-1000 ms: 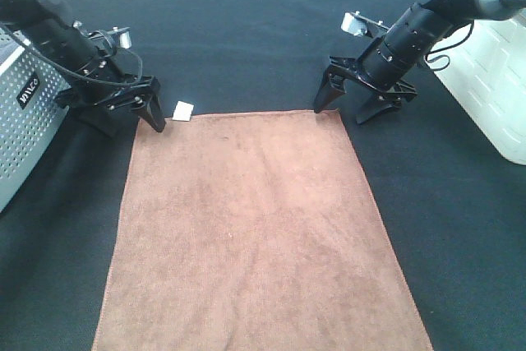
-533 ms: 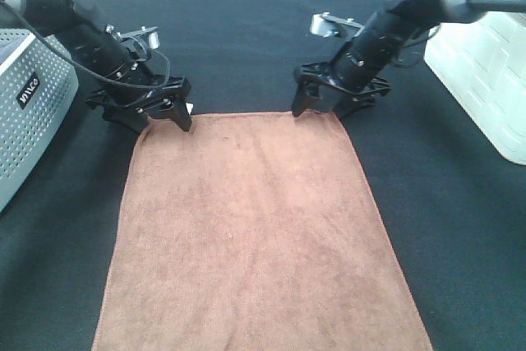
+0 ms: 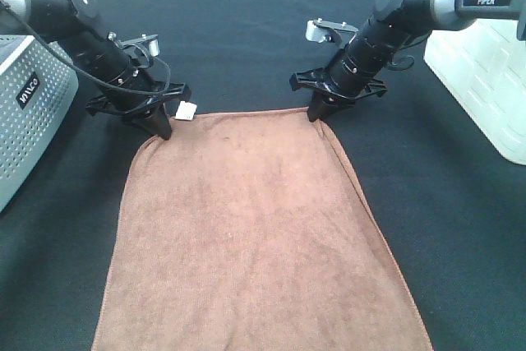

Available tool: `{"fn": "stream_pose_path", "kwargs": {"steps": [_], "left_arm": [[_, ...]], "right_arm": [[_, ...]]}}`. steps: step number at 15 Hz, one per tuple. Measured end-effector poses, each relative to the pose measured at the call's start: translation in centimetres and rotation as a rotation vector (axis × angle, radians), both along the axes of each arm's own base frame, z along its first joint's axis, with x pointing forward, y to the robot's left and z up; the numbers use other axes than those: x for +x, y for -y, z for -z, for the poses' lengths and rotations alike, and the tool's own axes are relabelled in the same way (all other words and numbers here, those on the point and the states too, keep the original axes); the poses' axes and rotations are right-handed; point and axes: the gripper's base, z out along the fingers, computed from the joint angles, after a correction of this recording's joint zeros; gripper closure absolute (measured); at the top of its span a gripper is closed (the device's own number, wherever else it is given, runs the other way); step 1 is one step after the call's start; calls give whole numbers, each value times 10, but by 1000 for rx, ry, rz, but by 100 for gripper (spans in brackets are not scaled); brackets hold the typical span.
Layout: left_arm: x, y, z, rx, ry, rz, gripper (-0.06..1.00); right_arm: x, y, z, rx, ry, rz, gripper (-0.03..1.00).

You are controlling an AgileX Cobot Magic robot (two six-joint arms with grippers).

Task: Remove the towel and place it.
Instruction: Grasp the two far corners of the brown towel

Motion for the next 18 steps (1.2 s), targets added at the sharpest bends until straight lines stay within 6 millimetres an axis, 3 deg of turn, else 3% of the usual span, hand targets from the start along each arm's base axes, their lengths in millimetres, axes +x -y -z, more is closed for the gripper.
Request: {"fn": "stream_pose_path", "kwargs": {"steps": [1, 8, 12, 18], "left_arm": [[0, -1, 0, 9, 3, 4, 94], [2, -2, -4, 47, 60, 63, 94], [14, -2, -34, 61, 200, 59, 94], [42, 0, -82, 46, 439, 30, 94]], "right_arm": [[0, 0, 1, -6, -2, 6, 97], [1, -1, -11, -38, 58, 0, 97], [6, 0, -32, -86, 166, 21, 97], [34, 0, -79, -84, 419, 60, 97]]}}
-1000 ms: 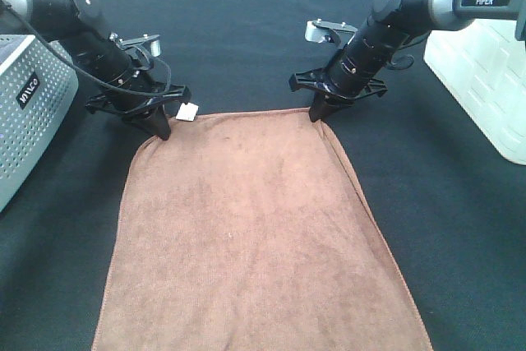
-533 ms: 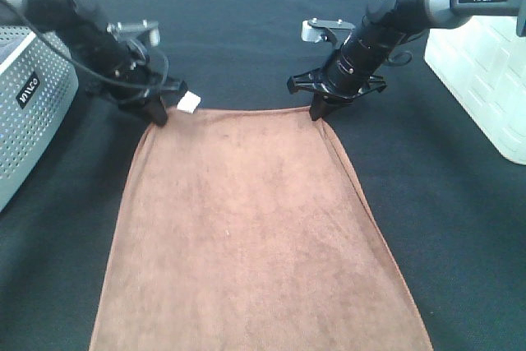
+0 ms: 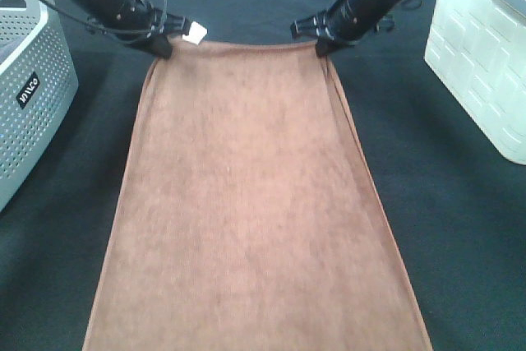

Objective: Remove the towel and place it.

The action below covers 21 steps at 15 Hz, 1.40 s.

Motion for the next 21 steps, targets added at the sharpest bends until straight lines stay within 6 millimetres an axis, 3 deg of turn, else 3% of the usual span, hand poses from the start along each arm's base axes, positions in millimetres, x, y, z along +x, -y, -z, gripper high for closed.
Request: {"fn": "stream_pose_path", "kwargs": {"steps": [1, 15, 19, 21], "left_arm": [[5, 0, -8, 3, 64, -1, 94], [25, -2, -29, 19, 385, -51, 94], [27, -2, -22, 23, 393, -57, 94], [28, -2, -13, 26, 379, -56, 94]], "right_arm": [[6, 1, -11, -11, 67, 3, 97], [28, 10, -32, 77, 344, 107, 97], [29, 10, -32, 79, 355, 108, 97], [31, 9, -22, 76, 348, 109, 97]]}}
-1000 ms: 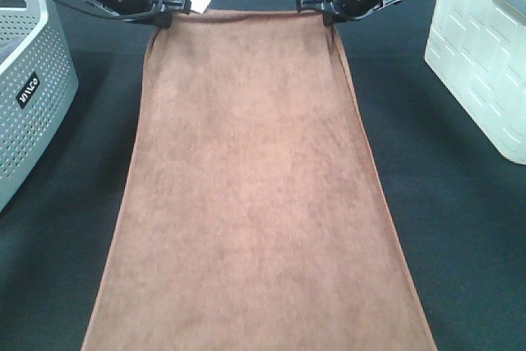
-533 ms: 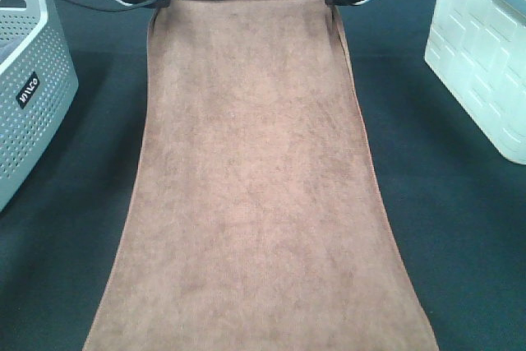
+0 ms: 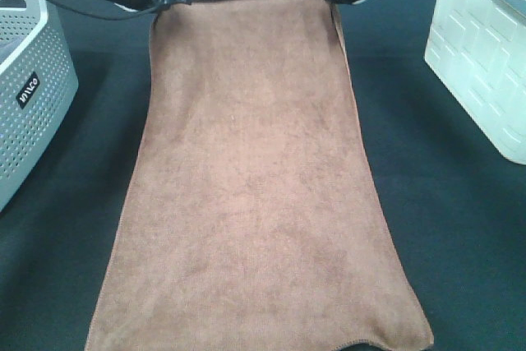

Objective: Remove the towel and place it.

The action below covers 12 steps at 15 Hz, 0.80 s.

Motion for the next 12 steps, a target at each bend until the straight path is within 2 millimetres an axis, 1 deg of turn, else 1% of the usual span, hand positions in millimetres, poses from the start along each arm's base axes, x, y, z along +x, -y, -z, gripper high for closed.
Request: {"fn": "stream_pose_path", "kwargs": {"steps": [2, 4, 10, 11, 12], "left_arm": [[3, 0, 13, 3, 0, -8, 94], [6, -1, 24, 4, 15, -21, 94], [12, 0, 70, 15, 8, -44, 94], [12, 0, 70, 15, 8, -44, 94], [13, -1, 77, 17, 5, -47, 94]], "right_arm": [[3, -1, 25, -9, -36, 1, 97], [5, -1, 43, -13, -48, 2, 97], [9, -2, 83, -11, -56, 10, 97], [9, -2, 83, -11, -56, 10, 97], [9, -2, 86, -8, -57, 11, 97]]}}
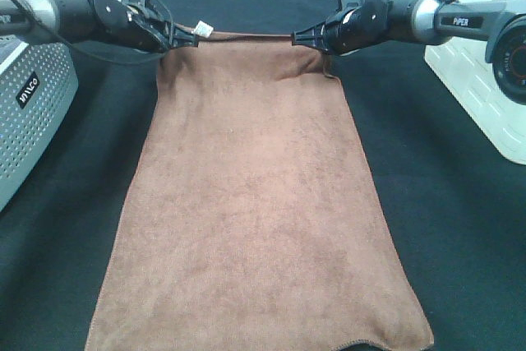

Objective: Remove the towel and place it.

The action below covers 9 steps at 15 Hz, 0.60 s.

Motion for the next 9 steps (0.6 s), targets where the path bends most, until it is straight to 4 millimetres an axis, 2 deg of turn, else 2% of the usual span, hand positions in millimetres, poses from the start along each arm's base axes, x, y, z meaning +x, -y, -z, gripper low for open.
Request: {"fn": "stream_pose_path", "kwargs": {"steps": [5, 9], "left_arm": [[4, -2, 16, 4, 46, -25, 94], [5, -3, 25, 6, 72, -39, 94]], "right_arm": [[5, -1, 17, 24, 38, 15, 92], [9, -1, 13, 39, 113, 21, 82]]}}
